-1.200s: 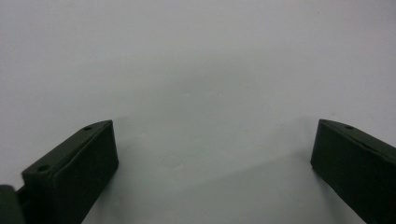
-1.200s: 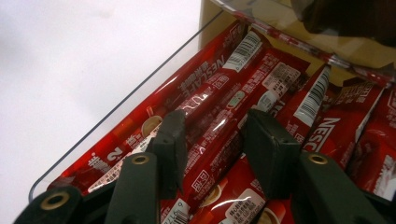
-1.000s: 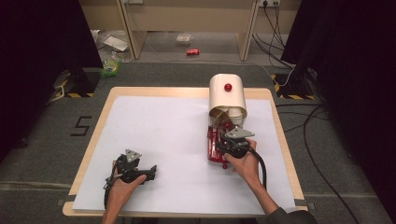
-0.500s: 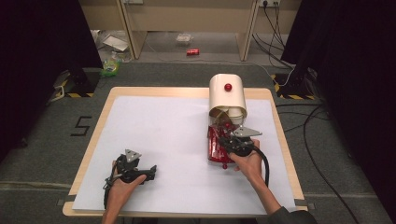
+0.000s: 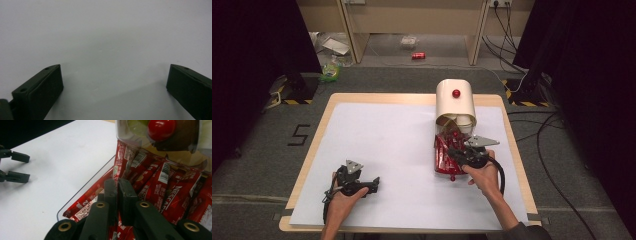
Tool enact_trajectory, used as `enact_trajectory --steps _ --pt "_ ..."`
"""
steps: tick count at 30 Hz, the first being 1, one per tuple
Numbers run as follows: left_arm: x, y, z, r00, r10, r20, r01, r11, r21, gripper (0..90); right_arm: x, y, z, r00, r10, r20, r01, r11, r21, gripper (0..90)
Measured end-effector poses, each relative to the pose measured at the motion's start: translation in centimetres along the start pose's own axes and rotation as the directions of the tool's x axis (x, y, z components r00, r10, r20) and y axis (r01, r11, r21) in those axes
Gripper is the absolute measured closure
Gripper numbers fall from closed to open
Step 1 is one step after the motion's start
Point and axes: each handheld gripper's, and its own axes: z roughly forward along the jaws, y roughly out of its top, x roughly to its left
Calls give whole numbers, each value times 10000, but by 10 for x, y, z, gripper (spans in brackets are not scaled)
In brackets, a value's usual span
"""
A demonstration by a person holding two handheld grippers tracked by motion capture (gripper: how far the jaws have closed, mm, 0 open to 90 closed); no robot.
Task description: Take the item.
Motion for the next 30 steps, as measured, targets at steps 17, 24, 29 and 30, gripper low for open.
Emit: enact_trajectory --steps 17,24,29,30 --pt "0 0 0 10000 -7 3 7 10000 -8 1 7 -1 -25 9986 -198 -486 183 9993 -312 864" --pt "0 0 0 10000 -22 19 22 10000 -14 1 7 -3 -34 9986 -300 -435 283 9989 -386 864" --pt "0 0 0 10000 -37 31 37 10000 -24 1 9 -6 -41 9985 -369 -410 351 9985 -431 864" --pt "0 0 0 10000 -39 23 39 10000 -29 1 10 -6 -42 9985 -412 -371 396 9983 -423 863"
